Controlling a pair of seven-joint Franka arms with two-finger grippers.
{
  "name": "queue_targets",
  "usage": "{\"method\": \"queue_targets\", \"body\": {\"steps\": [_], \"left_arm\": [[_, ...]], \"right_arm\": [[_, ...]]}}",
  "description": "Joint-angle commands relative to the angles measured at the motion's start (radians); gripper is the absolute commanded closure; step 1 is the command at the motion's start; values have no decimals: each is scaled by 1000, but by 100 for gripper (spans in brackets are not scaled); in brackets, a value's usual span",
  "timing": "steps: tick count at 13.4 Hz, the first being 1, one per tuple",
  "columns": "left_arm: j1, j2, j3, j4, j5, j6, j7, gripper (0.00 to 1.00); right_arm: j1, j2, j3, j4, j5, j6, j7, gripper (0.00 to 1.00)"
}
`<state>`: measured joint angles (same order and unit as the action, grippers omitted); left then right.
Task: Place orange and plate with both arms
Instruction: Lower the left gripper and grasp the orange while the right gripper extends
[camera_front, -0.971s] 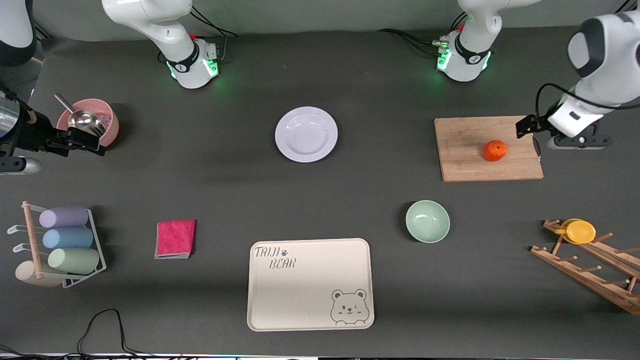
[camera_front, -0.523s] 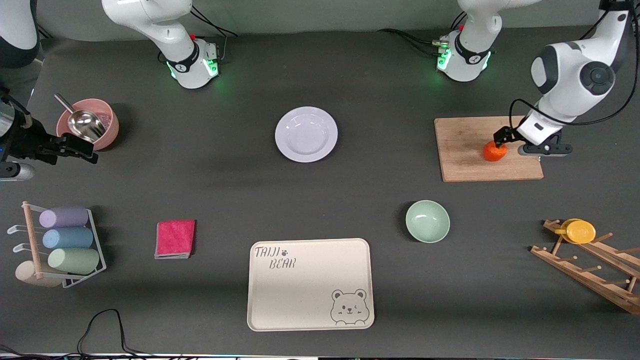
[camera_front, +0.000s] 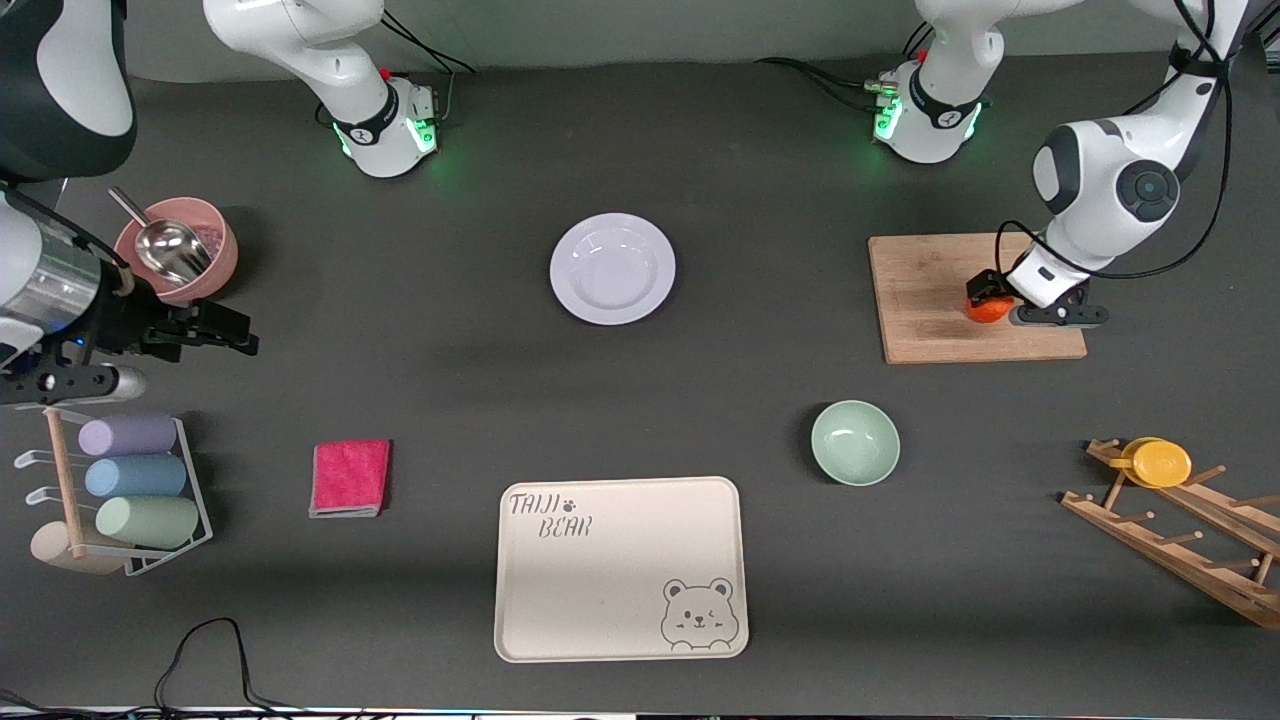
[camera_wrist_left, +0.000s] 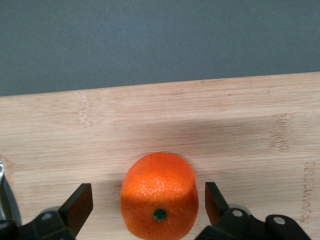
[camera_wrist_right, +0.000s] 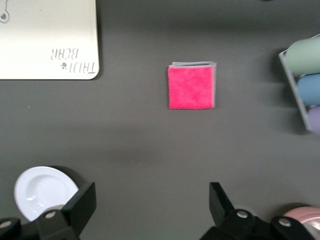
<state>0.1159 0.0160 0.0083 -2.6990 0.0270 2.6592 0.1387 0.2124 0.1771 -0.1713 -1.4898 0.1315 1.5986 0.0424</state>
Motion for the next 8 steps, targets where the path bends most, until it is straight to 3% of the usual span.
{"method": "queue_targets", "body": {"steps": [1, 3, 4, 6, 8], "left_arm": [[2, 27, -1, -1, 10, 21, 10, 0], [1, 33, -2, -2, 10, 19, 3, 0], [1, 38, -1, -2, 10, 19, -1, 7], [1, 42, -2, -2, 10, 19, -1, 35], [1, 42, -1, -1, 10, 13, -4, 50]], "right_arm": [[5, 47, -4, 29, 106, 0, 73, 0], [-5, 68, -13, 20, 251, 1, 109, 0], [-14, 80, -16, 20, 308, 1, 113, 0], [-21, 93, -17, 19, 346, 4, 114, 0], [-28, 104, -16, 19, 349, 12, 114, 0]]}}
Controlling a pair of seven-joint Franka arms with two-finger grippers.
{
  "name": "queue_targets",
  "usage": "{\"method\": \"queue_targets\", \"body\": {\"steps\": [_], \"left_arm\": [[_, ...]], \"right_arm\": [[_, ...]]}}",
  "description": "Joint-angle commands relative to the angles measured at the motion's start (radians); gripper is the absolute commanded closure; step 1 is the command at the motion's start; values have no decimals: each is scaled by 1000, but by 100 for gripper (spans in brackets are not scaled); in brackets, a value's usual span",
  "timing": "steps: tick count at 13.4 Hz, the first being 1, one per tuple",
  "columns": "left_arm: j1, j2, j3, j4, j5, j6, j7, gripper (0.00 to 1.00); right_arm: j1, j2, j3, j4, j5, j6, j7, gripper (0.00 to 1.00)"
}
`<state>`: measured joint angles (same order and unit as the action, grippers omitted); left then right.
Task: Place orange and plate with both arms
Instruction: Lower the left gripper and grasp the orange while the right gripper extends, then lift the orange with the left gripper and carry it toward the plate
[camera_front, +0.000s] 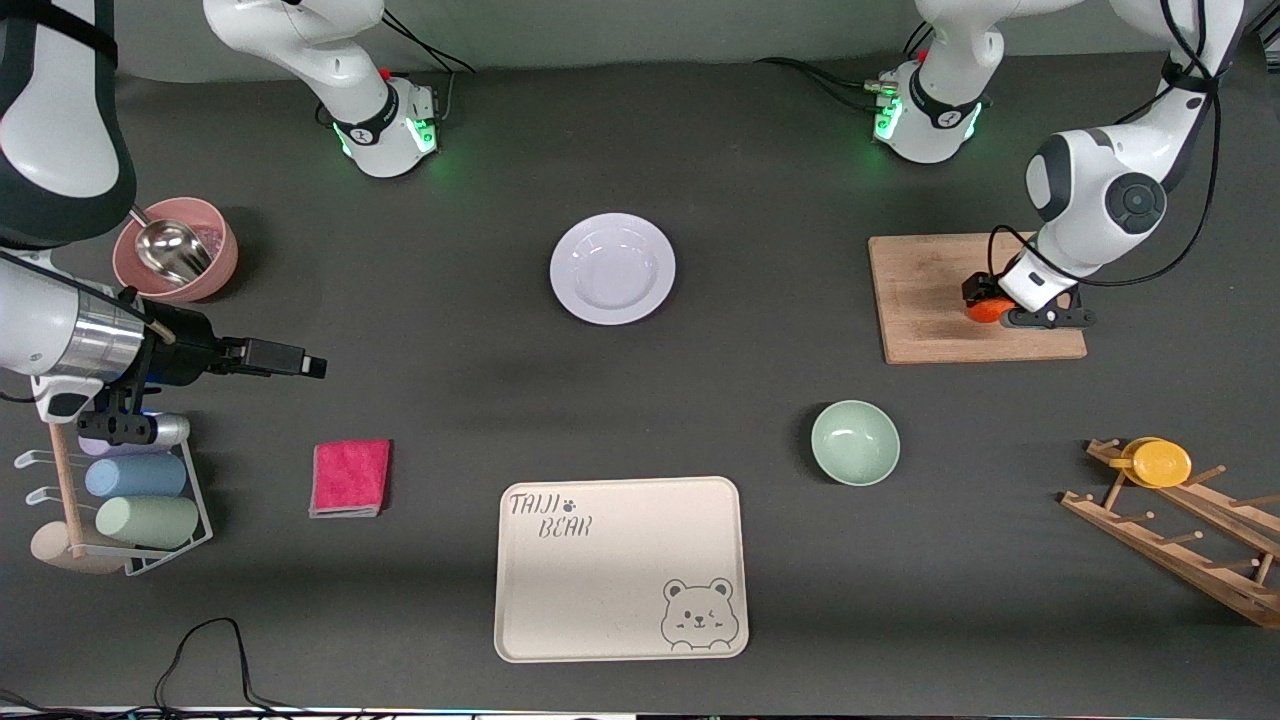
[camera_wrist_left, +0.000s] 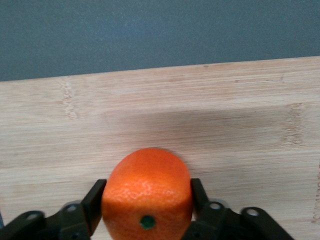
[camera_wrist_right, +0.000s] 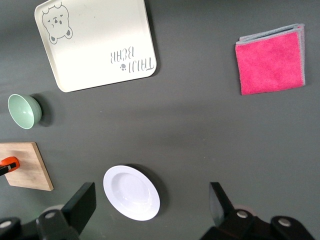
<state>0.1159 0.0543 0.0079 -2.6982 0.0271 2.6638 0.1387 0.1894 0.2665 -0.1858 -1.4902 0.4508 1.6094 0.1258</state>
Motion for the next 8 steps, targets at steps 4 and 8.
{"method": "queue_targets", "body": {"steps": [4, 8], "left_arm": [[1, -75, 0, 49, 8, -92, -7, 54], [7, -208, -2, 396, 8, -666, -10, 54]], "right_arm": [[-28, -1, -3, -24, 28, -6, 28, 0], [-28, -10, -32, -58, 23, -49, 15, 0]]}}
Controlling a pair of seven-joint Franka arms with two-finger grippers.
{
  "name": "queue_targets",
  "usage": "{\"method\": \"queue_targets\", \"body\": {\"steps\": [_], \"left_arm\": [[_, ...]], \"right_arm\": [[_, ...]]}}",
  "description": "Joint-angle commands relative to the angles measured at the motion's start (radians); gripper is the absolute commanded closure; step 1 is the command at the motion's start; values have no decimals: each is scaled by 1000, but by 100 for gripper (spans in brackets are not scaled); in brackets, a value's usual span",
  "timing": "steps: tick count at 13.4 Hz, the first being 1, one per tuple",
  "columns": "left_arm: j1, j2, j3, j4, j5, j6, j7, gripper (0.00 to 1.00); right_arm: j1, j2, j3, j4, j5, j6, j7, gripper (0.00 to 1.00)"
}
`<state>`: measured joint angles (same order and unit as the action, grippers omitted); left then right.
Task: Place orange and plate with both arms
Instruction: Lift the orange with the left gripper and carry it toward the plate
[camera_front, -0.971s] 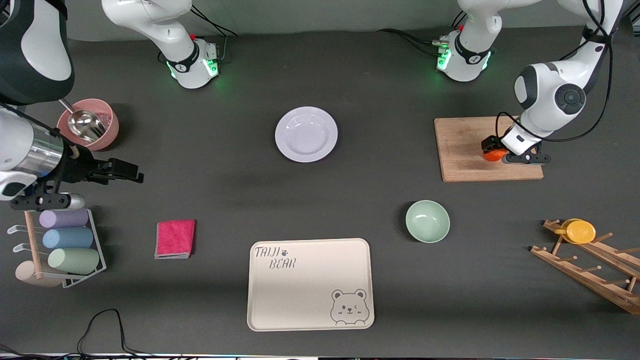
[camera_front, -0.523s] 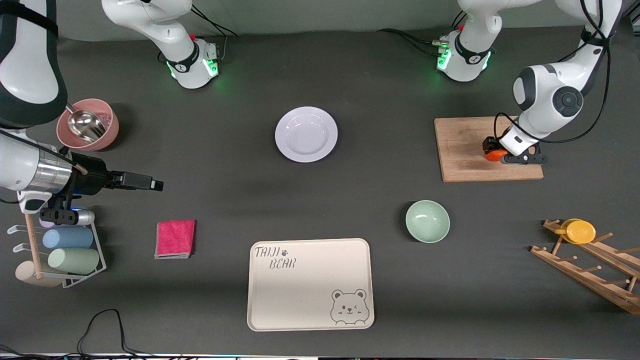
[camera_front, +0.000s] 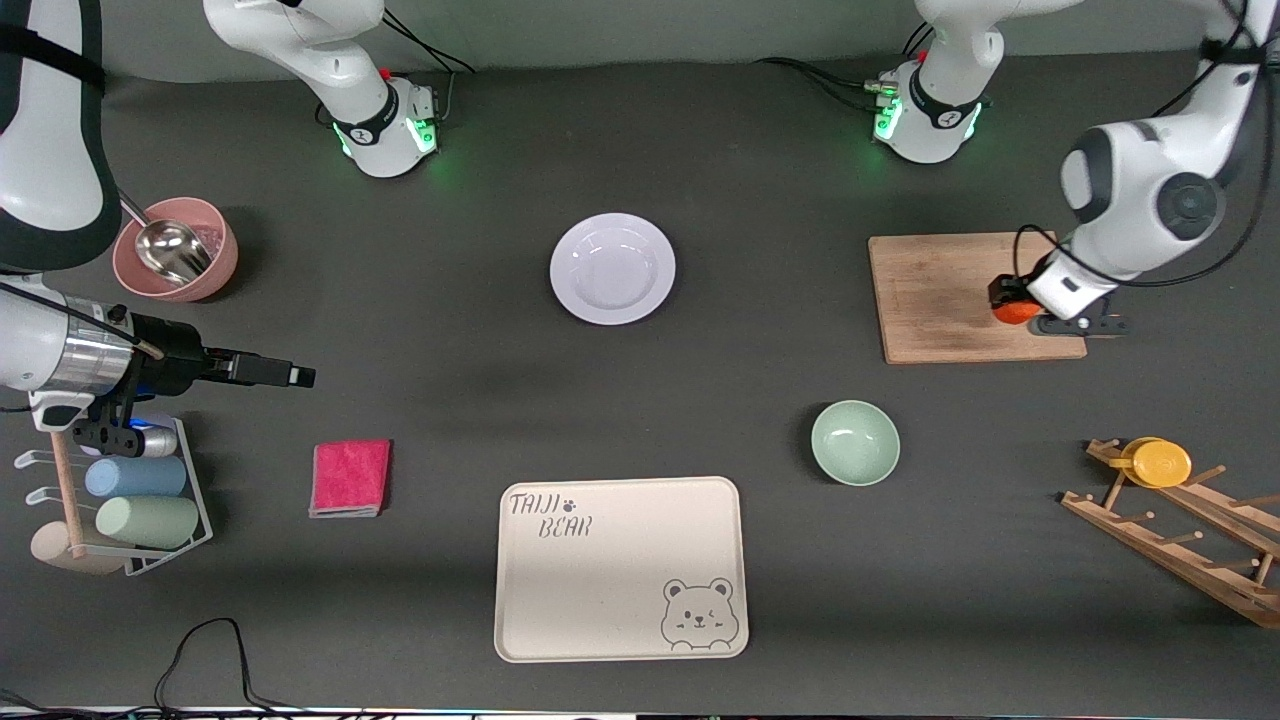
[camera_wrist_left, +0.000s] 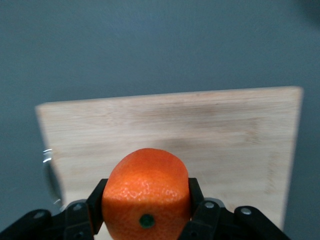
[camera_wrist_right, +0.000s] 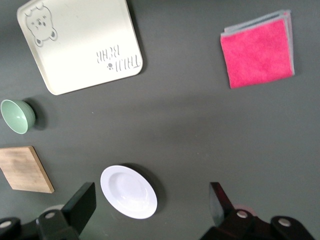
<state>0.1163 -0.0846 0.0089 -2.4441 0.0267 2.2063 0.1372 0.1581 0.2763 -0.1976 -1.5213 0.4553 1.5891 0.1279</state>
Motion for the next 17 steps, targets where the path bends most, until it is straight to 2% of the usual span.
{"method": "queue_targets", "body": {"steps": [1, 4, 5, 7, 9, 11, 12, 15, 16, 17], "left_arm": [[6, -79, -3, 199, 9, -274, -7, 54], [3, -96, -7, 305, 6, -388, -7, 54], [-4, -99, -12, 328, -5, -414, -13, 54], [-39, -128, -58, 338, -14, -444, -109, 54], [-98, -132, -166, 349, -54, -450, -316, 54], [-151, -107, -300, 365, -74, -424, -543, 54], [-170, -77, -364, 388, -86, -398, -648, 54], [-214, 98, -550, 546, -68, -366, -952, 55], [-245, 167, -590, 612, -32, -366, -1043, 55], [-300, 242, -598, 679, 25, -364, -1146, 55]], "right_arm": [[3, -25, -23, -25, 23, -67, 19, 0], [9, -71, -22, -36, 29, -133, 32, 0], [11, -75, -22, -39, 64, -149, 32, 0], [9, -95, -25, -114, 188, -143, 15, 0], [12, -114, -23, -199, 267, -71, -20, 0], [11, -115, -23, -285, 411, -25, -121, 0], [9, -112, -26, -319, 454, -17, -184, 0], [8, -121, -55, -446, 561, 9, -338, 0], [8, -126, -72, -486, 595, 9, -396, 0], [8, -124, -85, -519, 630, 2, -445, 0]]}}
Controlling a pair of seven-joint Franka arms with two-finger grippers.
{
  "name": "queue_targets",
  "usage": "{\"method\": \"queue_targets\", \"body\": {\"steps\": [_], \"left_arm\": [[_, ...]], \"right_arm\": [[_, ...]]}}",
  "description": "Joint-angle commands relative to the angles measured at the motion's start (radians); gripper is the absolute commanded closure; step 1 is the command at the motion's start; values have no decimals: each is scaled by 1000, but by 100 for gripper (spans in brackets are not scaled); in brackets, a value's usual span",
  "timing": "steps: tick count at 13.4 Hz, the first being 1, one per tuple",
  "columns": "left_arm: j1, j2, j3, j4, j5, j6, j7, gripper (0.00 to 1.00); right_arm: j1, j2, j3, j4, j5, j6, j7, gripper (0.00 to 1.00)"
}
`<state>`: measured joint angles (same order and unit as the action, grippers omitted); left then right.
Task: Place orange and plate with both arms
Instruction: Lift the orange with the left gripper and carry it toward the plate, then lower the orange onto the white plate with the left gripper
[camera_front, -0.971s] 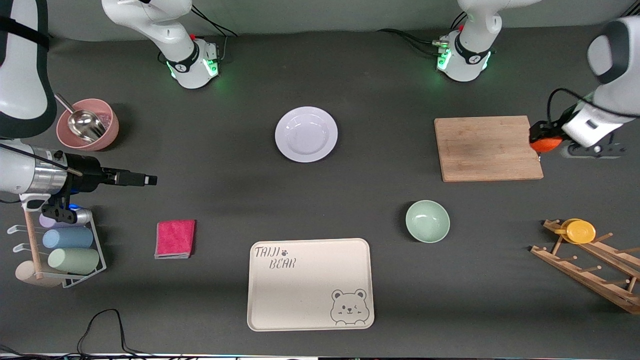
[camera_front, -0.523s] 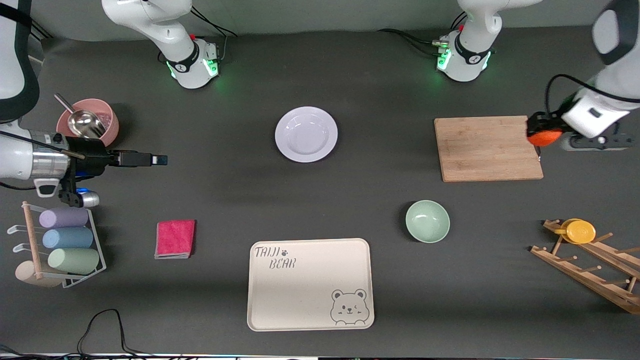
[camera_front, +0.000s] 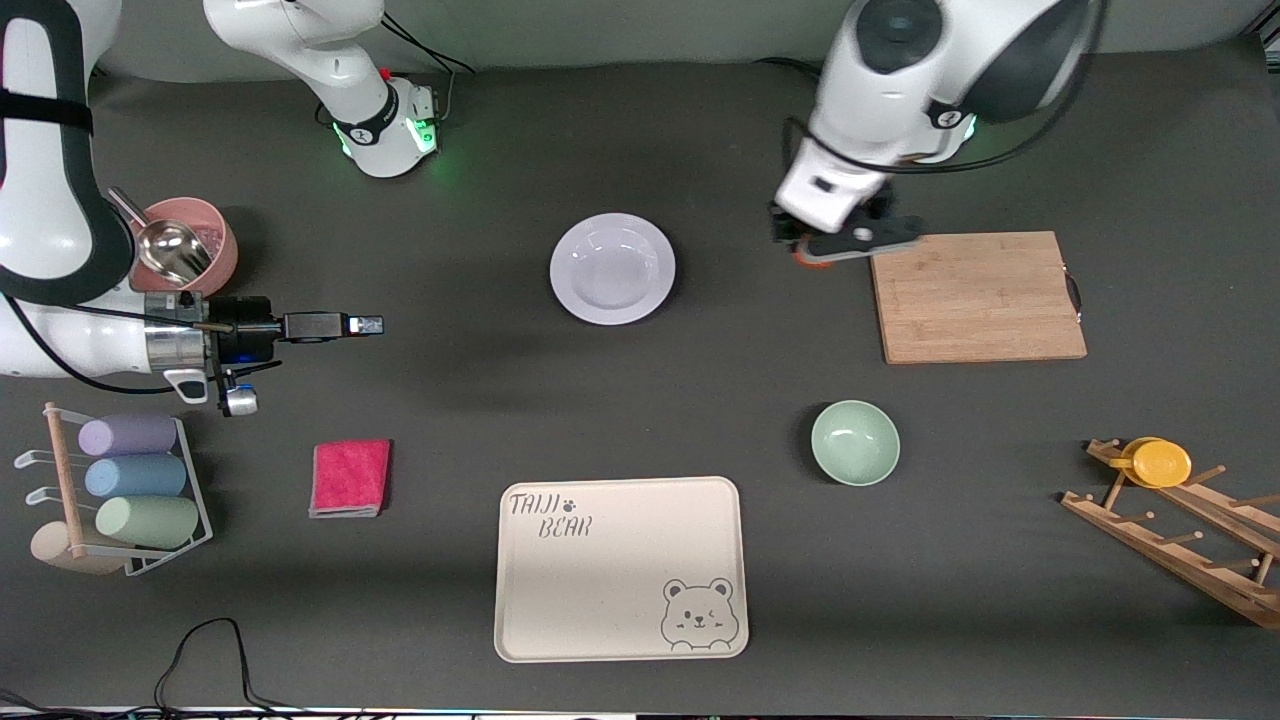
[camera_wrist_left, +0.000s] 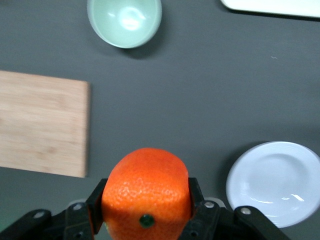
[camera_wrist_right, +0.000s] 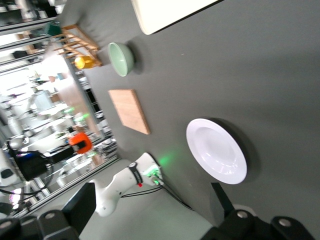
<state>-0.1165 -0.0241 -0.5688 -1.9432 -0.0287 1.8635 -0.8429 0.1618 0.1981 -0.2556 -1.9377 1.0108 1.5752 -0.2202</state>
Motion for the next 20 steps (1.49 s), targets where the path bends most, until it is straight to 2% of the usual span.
{"method": "queue_targets", "body": {"steps": [1, 2, 4, 8, 12, 15, 17, 20], "left_arm": [[-133, 253, -20, 243, 123, -23, -247, 55], [-187, 318, -20, 298, 156, -21, -305, 55], [-268, 406, -19, 342, 206, 23, -395, 55], [-356, 533, -10, 342, 251, 175, -478, 56], [-423, 673, -6, 342, 409, 255, -640, 56], [-448, 736, -5, 340, 423, 312, -663, 56], [-466, 766, -5, 337, 452, 330, -700, 56], [-482, 800, 4, 337, 467, 350, -711, 56]], "right_arm": [[4, -46, -36, -130, 90, 14, -144, 0], [5, -46, -39, -154, 106, 11, -186, 0], [7, -48, -39, -196, 130, 11, -244, 0], [19, -28, -37, -285, 178, 72, -422, 0], [24, -11, -37, -331, 183, 68, -540, 0], [30, 38, -37, -397, 273, 71, -701, 0], [28, 81, -37, -412, 284, 66, -781, 0], [28, 83, -37, -449, 285, 66, -841, 0]]}}
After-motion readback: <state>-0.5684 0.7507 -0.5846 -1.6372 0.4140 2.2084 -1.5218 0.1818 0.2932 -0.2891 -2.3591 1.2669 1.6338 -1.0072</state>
